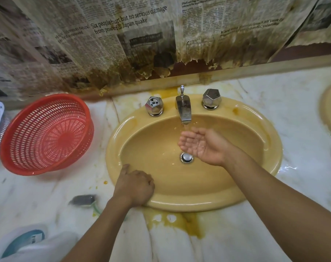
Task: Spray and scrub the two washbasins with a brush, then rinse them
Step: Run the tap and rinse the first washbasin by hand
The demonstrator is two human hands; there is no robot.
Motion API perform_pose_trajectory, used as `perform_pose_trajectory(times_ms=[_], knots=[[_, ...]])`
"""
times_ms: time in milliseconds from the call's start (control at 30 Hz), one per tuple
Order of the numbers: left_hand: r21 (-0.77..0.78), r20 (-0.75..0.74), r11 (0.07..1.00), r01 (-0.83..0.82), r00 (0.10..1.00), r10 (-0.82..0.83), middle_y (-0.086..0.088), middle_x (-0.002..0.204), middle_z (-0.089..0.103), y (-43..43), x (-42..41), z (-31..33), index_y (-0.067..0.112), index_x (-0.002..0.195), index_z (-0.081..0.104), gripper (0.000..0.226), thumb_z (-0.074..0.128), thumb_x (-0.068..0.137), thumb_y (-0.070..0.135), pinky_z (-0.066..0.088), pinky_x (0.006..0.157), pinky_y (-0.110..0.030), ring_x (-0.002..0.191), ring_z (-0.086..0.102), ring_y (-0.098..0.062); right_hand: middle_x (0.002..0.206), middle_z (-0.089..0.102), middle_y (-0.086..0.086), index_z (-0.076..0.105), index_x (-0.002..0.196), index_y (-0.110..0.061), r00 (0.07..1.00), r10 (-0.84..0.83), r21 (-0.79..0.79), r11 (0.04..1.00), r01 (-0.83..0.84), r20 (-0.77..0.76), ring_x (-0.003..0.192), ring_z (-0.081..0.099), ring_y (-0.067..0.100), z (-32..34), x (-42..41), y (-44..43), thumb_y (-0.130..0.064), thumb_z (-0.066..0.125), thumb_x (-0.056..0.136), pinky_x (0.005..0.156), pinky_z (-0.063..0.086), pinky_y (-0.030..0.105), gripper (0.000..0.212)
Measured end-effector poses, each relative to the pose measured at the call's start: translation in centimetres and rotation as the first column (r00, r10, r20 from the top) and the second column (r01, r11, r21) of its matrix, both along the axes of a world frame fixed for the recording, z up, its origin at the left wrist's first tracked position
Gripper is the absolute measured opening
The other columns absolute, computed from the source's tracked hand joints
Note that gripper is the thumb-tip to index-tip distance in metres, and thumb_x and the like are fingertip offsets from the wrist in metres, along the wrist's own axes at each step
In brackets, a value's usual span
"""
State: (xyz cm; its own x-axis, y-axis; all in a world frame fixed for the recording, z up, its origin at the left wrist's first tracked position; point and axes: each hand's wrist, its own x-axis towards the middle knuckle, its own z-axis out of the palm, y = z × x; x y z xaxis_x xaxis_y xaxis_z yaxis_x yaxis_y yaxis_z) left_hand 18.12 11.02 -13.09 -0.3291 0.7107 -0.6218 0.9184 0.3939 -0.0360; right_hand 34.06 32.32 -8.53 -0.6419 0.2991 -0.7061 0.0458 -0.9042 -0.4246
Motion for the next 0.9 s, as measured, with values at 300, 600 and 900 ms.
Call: perform_pose_trajectory(times_ms=[300, 600, 900], knots=[[-0.337, 0.552, 0.934, -0.119, 0.779, 0.298, -0.01, 0.17, 0.018, 8.4, 10.8, 0.1, 0.007, 0.162, 0.023, 0.052, 0.018, 0.111, 0.014, 0.019, 0.123, -0.032, 0.155, 0.024, -0.024, 0.089, 0.077, 0.017, 0.073, 0.094, 0.007, 0.756, 0.254, 0.427, 0.698, -0.575, 0.603, 0.086, 0.075, 0.03, 2.3, 9.7, -1.3, -0.019, 0.059, 0.101, 0.093, 0.057, 0.046, 0.03], [-0.4, 0.311, 0.915, 0.056, 0.947, 0.078, -0.002, 0.172, 0.015, 4.1, 2.2, 0.5, 0.014, 0.162, 0.026, 0.051, 0.018, 0.112, 0.022, 0.019, 0.125, -0.047, 0.156, 0.019, -0.024, 0.1, 0.077, 0.018, 0.072, 0.104, 0.006, 0.897, 0.027, 0.472, 0.843, -0.258, 0.441, 0.097, 0.075, 0.029, -0.2, 13.7, 0.6, -0.013, 0.053, 0.104, 0.096, 0.057, 0.042, 0.027], [-0.288, 0.527, 0.955, 0.072, 0.845, 0.095, -0.001, 0.167, 0.031, 5.6, 8.1, 2.0, 0.025, 0.157, 0.035, 0.053, 0.015, 0.11, 0.041, 0.025, 0.122, -0.04, 0.15, 0.033, -0.027, 0.103, 0.075, 0.023, 0.068, 0.109, 0.01, 0.941, -0.02, 0.415, 0.9, -0.131, 0.339, 0.1, 0.074, 0.032, -1.7, 12.5, 0.2, -0.018, 0.053, 0.104, 0.099, 0.053, 0.047, 0.032]])
